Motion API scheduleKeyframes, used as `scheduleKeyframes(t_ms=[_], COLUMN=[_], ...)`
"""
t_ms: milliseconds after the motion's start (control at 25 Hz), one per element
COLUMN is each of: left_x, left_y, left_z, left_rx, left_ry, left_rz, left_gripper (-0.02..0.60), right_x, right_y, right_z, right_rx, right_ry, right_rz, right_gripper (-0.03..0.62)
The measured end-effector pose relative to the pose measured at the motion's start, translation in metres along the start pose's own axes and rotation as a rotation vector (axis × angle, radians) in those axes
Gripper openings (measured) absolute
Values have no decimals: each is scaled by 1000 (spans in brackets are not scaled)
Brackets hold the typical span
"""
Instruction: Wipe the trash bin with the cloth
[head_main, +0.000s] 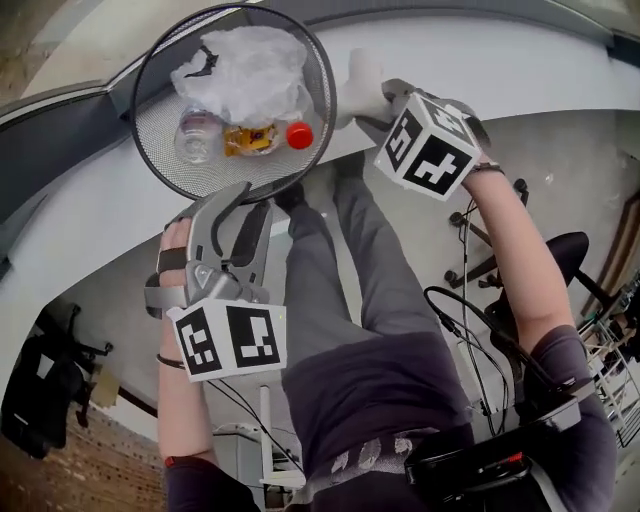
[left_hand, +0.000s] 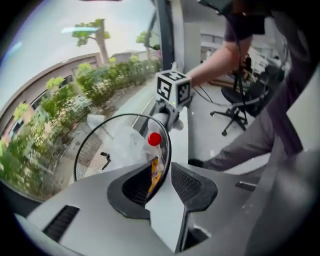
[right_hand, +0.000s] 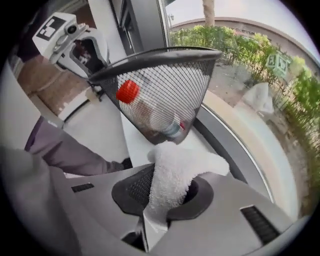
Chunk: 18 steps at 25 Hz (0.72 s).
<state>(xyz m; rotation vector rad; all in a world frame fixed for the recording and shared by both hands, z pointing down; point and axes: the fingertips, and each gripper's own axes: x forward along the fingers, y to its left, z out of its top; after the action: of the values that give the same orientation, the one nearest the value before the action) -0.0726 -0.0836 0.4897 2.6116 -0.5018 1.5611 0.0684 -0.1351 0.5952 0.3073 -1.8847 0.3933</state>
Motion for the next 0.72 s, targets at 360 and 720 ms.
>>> scheduleKeyframes(t_ms=[360, 720], left_x=[25, 8], left_y=[7, 6], left_z=[-3, 35], left_rx=[-64, -267], left_ry=[81, -134], left_rz=[53, 61], left_gripper=[101, 89], right_x=[36, 30], right_y=[108, 63], right_z=[55, 0], right_rx=[-295, -133], right_ry=[-47, 39], right_rz=[175, 153], right_gripper=[60, 61])
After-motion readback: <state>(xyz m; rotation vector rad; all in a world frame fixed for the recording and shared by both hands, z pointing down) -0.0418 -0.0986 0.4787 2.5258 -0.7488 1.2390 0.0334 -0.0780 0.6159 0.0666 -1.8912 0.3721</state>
